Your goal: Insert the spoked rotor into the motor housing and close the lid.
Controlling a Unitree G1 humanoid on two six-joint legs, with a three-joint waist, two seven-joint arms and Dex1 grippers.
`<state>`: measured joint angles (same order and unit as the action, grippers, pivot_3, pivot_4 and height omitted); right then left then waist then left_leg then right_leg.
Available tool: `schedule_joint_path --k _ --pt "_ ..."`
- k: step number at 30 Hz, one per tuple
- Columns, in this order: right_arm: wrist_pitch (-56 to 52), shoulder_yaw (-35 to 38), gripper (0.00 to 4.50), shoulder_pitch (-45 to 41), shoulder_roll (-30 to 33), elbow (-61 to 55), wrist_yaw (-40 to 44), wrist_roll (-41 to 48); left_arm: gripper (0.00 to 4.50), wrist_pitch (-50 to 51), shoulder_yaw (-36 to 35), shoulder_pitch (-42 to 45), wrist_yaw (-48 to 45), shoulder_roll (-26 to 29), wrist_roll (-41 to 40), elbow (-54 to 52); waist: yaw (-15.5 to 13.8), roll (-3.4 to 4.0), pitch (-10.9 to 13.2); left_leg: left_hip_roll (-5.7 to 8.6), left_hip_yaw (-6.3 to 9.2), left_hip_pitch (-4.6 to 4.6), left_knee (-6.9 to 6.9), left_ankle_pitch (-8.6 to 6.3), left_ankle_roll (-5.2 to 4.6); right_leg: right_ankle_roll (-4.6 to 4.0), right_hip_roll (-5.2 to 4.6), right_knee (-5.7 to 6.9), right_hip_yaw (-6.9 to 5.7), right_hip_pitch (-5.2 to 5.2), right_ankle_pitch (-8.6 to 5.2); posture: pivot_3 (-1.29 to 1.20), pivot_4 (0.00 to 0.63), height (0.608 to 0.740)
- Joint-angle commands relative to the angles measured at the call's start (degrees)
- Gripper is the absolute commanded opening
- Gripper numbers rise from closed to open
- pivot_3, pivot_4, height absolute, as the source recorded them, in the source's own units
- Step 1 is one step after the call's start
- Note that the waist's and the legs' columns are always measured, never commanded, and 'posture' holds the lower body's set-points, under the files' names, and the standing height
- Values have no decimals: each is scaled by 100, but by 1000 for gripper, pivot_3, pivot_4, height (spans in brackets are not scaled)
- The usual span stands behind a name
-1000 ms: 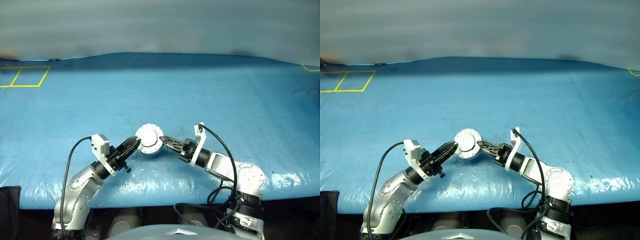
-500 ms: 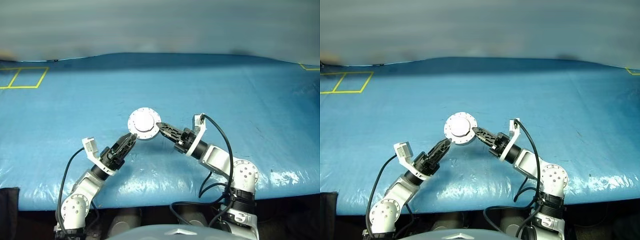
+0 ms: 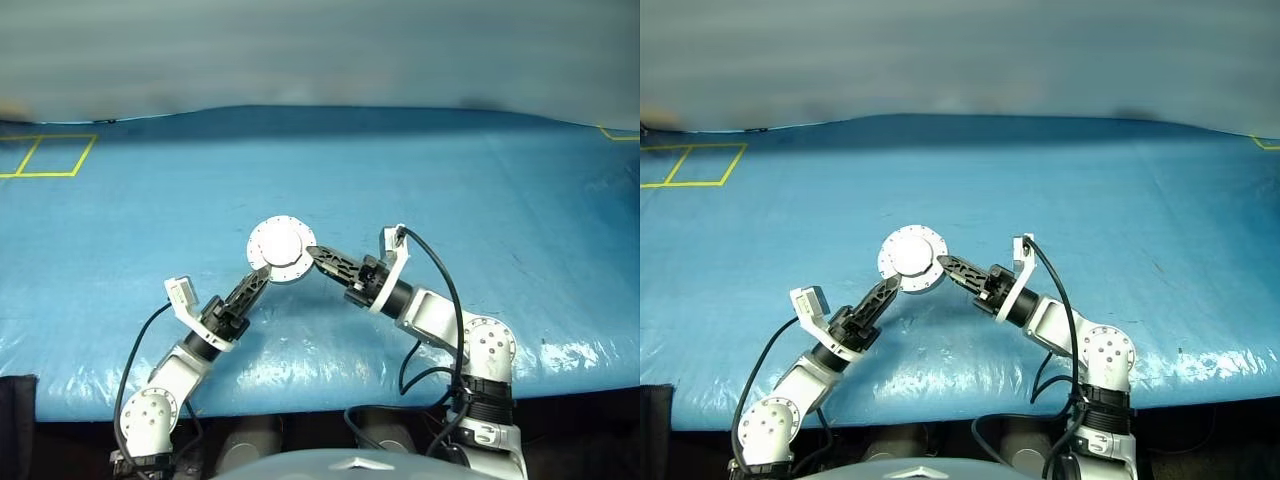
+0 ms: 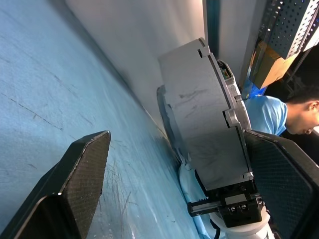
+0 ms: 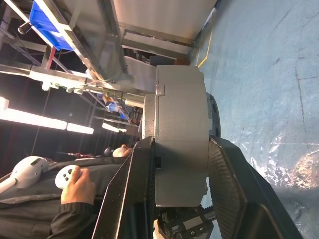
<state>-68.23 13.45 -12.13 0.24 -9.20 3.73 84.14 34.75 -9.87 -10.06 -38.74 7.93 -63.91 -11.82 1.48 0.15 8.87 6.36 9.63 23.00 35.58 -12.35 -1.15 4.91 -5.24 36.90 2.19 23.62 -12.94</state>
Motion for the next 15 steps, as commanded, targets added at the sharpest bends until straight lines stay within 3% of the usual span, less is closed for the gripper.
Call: schedule_joint_path --k 1,15 --pt "142 -213 1152 -52 -21 -237 127 470 4444 119 91 36 -66 -42 -85 -86 1 0 0 0 -1 0 0 0 0 0 0 0 1 0 0 0 150 740" --pt "386 -590 1152 -17 231 -283 211 684 4444 371 130 263 -67 -259 -432 -174 -16 -1 0 0 -3 0 2 -1 -1 0 -1 0 3 -2 0 0 150 740"
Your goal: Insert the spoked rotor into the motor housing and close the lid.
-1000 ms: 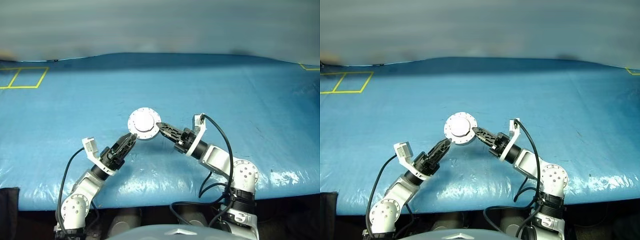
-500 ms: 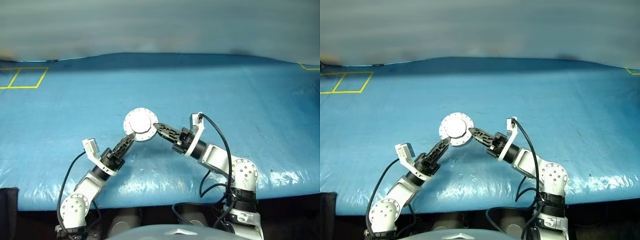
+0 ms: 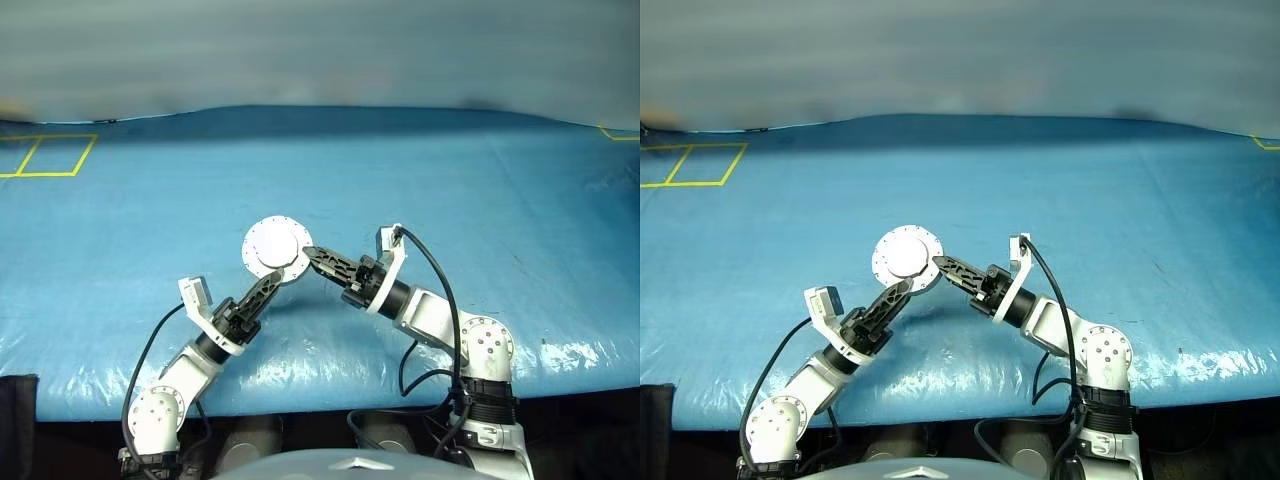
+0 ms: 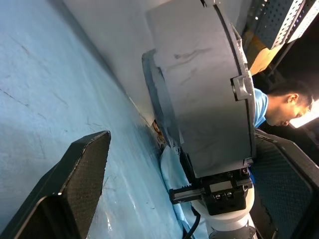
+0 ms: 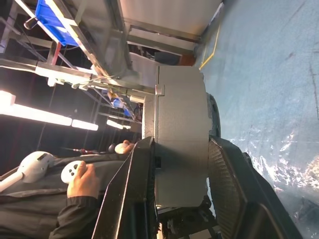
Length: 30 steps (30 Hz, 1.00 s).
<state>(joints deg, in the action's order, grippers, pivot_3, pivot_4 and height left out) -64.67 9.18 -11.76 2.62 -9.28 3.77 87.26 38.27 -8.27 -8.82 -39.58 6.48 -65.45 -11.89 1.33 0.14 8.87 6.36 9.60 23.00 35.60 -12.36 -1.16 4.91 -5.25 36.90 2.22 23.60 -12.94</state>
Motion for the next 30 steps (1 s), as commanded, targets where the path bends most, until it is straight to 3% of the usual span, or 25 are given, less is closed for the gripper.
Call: schedule_joint_path --k 1,20,23,27,30 --pt "50 -186 1152 -52 10 -266 206 375 4444 32 -40 164 13 -152 -325 -184 0 0 0 0 0 0 0 0 0 0 0 0 0 0 0 0 150 740" --pt "317 -455 1152 -18 224 -284 213 477 4444 -11 -236 185 528 -551 -718 -183 -9 -2 1 0 -8 1 5 -3 -5 3 1 -3 10 -2 2 0 150 740" --pt "338 -477 1152 -30 242 -276 218 473 3852 -37 -151 234 610 -586 -603 -165 -13 -2 1 0 -9 1 6 -3 -5 4 1 -3 11 -2 2 0 150 740" --pt "385 -500 1152 -26 252 -287 210 478 2582 86 -97 225 646 -570 -691 -163 -15 -3 1 0 -10 1 7 -3 -5 4 1 -2 12 -2 2 0 150 740" --pt "417 -522 1152 -25 260 -288 220 478 2527 171 -75 216 736 -530 -771 -161 -12 -3 1 0 -11 1 6 -3 -5 4 2 -2 12 -1 3 0 150 740"
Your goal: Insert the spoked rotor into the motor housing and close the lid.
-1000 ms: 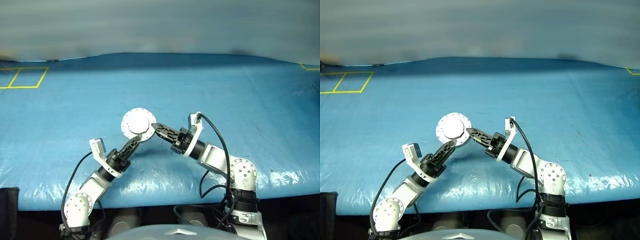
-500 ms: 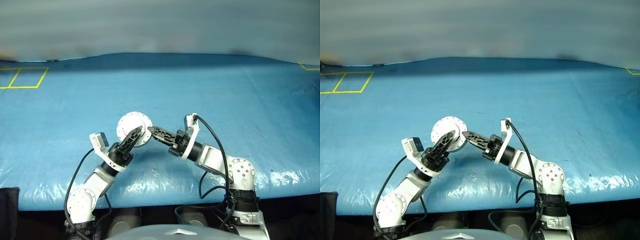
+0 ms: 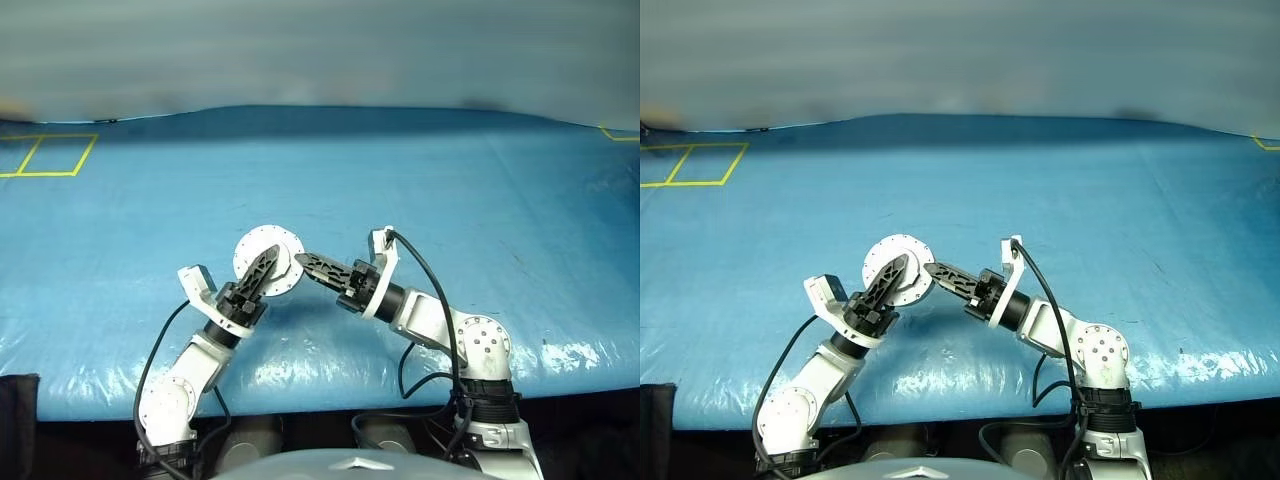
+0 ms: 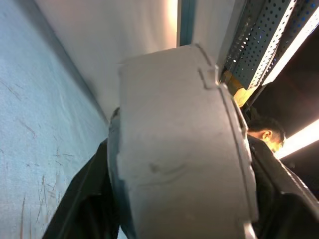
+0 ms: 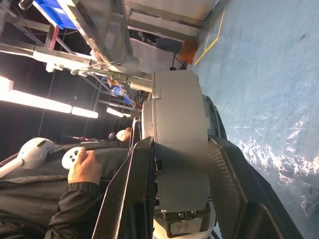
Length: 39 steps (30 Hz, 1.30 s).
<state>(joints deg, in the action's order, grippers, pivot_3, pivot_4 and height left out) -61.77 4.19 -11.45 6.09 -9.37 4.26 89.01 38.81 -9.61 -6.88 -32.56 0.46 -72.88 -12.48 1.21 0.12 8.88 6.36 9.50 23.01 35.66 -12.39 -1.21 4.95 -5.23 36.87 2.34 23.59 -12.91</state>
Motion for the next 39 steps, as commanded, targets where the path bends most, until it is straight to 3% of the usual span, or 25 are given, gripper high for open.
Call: schedule_joint_path --k 1,23,28,34,39 --pt "130 -30 1152 -58 -86 -279 178 297 2527 173 56 20 94 86 -79 -94 1 0 0 0 0 0 0 0 0 0 1 0 0 0 0 0 150 740" --pt "277 -136 1152 -94 14 -374 570 -127 2527 -3 30 25 272 39 -43 -50 -4 0 0 0 -1 0 1 0 0 0 0 0 1 0 0 0 150 740" --pt "447 -130 2788 -46 -62 -464 550 -317 2527 -20 23 3 276 12 -28 -55 -1 0 0 0 -2 0 1 0 0 0 0 0 2 0 0 0 150 740" --pt "1015 45 2788 -59 -280 -403 466 -848 2527 -179 -103 -13 377 -98 -19 -31 -10 -1 0 0 -2 0 1 0 0 2 0 -1 3 0 1 0 150 740" --pt "1627 9 2788 -34 -178 -474 772 -1758 2527 -1067 -631 162 825 -425 316 3 -17 -3 2 0 -2 0 3 0 1 5 1 -1 2 0 3 0 150 740"
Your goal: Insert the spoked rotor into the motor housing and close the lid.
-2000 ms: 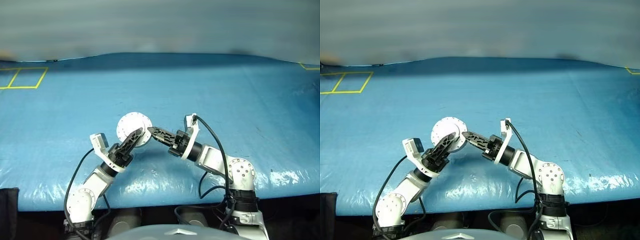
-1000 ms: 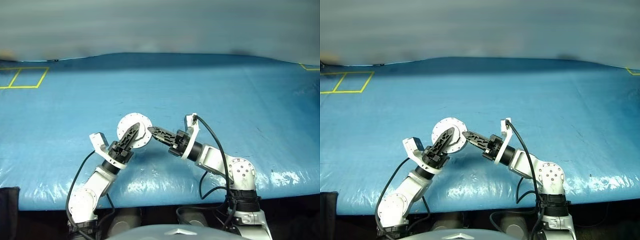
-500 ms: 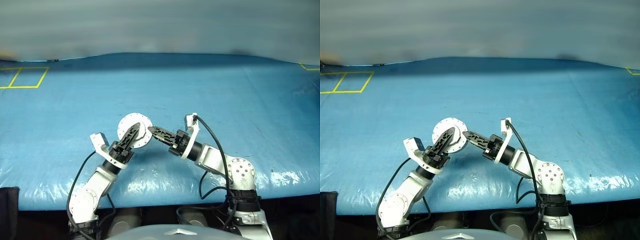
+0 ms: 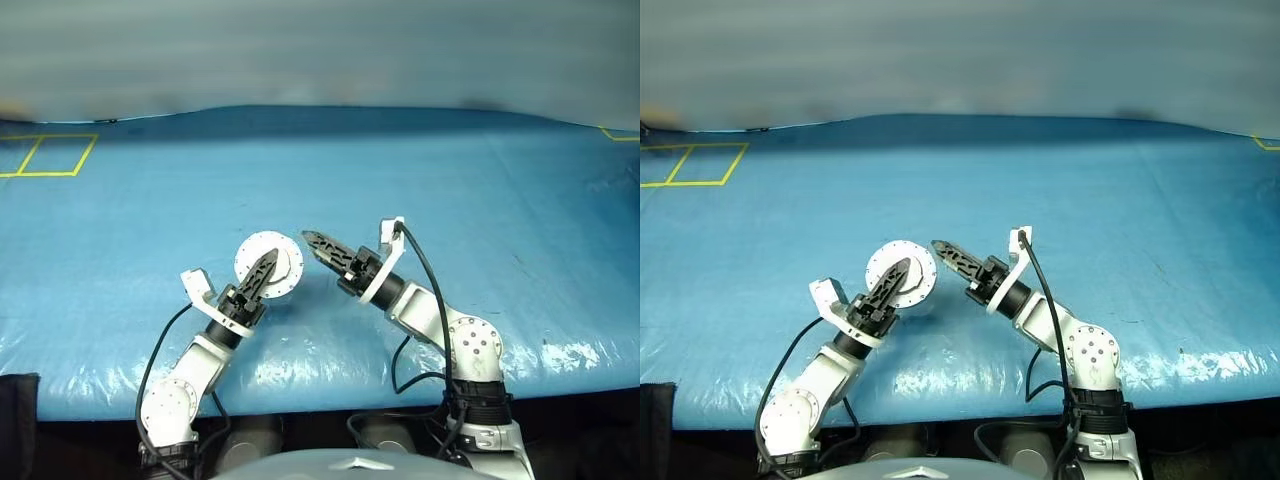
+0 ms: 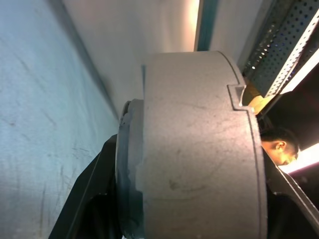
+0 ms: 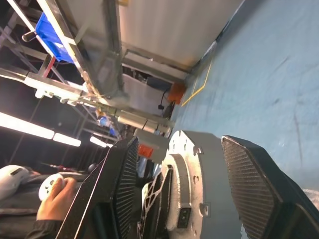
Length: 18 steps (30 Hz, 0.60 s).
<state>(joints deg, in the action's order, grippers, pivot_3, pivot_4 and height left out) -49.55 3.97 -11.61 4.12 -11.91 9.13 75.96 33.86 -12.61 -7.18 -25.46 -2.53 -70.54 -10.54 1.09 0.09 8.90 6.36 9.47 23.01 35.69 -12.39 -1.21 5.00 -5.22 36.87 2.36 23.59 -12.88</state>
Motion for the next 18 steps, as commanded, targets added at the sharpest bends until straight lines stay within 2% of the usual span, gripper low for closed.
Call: schedule_joint_path --k 1,5,9,13,18 --pt "576 28 2788 -3 34 -230 403 -657 2527 -697 -435 222 209 -169 102 -204 -7 -2 1 0 0 0 0 0 0 0 0 0 0 0 0 0 150 740" --pt "1126 5 2788 53 136 -204 774 -1393 2527 -1204 -788 267 509 -269 242 -247 -7 -2 1 -1 -3 0 0 0 1 1 1 0 1 0 0 0 150 740" --pt "1254 25 2788 76 115 -159 858 -1636 2527 -1791 -1039 320 1005 -380 655 -82 -36 -15 8 2 -5 0 2 -2 -2 4 -1 -6 4 -2 2 0 150 740" --pt "1405 -23 2788 131 -8 -108 828 -1931 2527 -2391 -1010 505 1656 -433 1546 284 -56 -21 11 1 -3 0 9 -2 -1 6 1 -4 2 -6 4 0 150 740" --pt "1406 -112 2788 237 -105 -175 915 -2123 2527 -2628 -980 773 1756 -415 1695 518 -65 -45 25 4 -1 1 21 -3 -4 13 1 -5 -1 -3 8 0 150 740"
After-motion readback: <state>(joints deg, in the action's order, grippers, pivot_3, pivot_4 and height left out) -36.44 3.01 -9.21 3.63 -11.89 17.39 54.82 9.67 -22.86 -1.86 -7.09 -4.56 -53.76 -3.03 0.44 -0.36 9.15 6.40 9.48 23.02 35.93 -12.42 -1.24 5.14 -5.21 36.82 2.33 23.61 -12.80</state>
